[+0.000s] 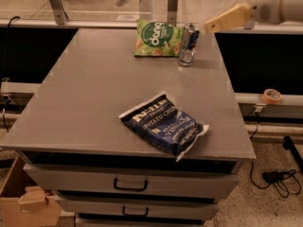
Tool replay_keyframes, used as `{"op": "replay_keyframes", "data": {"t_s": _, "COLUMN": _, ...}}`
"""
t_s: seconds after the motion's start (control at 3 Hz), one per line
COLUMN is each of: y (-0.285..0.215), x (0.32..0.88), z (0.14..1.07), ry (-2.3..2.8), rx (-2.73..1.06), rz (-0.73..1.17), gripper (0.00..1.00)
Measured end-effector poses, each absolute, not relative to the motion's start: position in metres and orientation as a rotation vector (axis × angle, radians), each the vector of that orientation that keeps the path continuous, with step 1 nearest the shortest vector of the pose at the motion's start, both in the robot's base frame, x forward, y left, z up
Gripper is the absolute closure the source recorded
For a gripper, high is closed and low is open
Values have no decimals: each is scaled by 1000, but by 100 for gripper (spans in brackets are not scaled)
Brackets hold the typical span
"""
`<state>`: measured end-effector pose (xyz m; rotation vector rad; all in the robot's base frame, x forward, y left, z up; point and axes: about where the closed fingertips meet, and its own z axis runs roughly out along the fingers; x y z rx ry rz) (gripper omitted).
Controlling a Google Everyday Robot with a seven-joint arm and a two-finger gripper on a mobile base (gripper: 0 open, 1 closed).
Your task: Move redbull can near green rice chip bag
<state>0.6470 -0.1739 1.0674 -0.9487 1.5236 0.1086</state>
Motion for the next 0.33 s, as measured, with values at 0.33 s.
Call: {"op": "replay_keyframes", "data": {"t_s": 0.33, "y": -161, "x": 619, "z": 1118, "ry": 1463, "rx": -969, "rz": 32, "gripper": 0}}
